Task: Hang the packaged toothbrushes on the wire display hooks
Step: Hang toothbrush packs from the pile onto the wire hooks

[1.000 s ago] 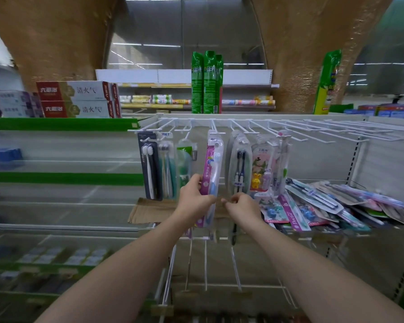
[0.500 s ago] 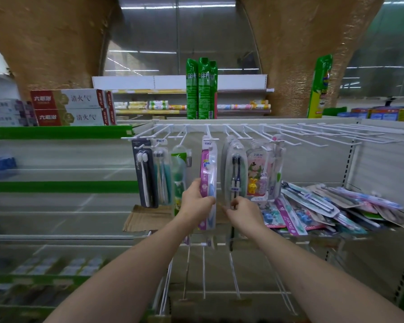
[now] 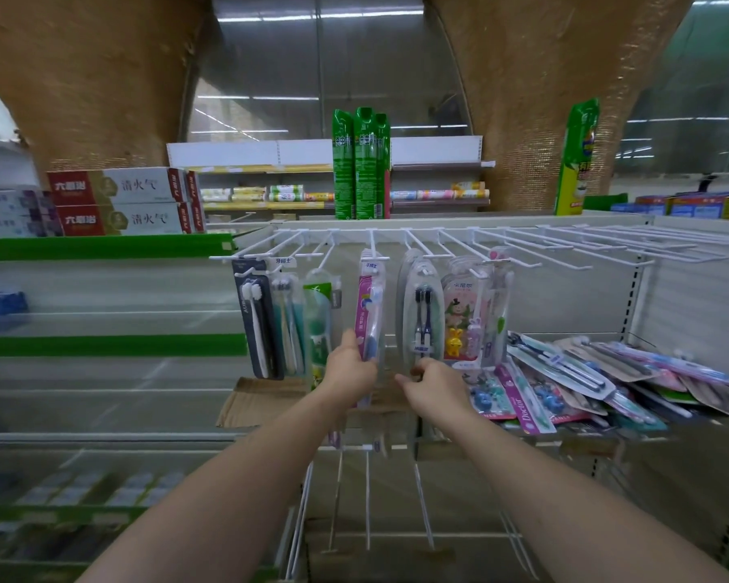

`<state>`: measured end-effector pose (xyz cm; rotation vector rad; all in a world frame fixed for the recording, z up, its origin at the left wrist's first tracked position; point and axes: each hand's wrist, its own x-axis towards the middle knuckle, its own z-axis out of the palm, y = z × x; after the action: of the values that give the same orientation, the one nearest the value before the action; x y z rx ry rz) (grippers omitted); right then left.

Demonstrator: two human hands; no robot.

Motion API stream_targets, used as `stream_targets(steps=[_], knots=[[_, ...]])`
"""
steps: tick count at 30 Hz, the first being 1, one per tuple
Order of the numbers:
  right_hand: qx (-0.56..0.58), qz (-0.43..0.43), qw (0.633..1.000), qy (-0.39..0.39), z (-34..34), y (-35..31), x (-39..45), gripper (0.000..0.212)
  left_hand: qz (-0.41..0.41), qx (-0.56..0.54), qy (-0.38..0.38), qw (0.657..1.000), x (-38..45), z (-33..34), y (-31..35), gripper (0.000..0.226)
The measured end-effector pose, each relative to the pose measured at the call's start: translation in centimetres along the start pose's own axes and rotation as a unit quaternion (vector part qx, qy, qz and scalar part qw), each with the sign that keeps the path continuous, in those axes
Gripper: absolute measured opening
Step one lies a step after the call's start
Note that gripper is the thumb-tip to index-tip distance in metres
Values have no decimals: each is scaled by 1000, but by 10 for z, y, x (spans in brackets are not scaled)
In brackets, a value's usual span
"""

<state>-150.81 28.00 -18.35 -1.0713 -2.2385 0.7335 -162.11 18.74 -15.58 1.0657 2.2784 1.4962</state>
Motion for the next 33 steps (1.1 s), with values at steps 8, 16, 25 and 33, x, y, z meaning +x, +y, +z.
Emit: stream_targets(steps=[8,16,25,33], knots=[[19,-7,1000,-12,8,1,-5,24,-50,49,-5,998,15,14,7,40],[-31,-12,999,-5,3,8,-8,33,-74,63,0,995,12,15,-6,48],[-70,-26,997,-10,6,6,-31,40,66,244,-31,967,-18,-13,-25,32],[-97,-4,995,-4,6,11,-59,24,102,303,-41,947,-38,-27,-30,33]])
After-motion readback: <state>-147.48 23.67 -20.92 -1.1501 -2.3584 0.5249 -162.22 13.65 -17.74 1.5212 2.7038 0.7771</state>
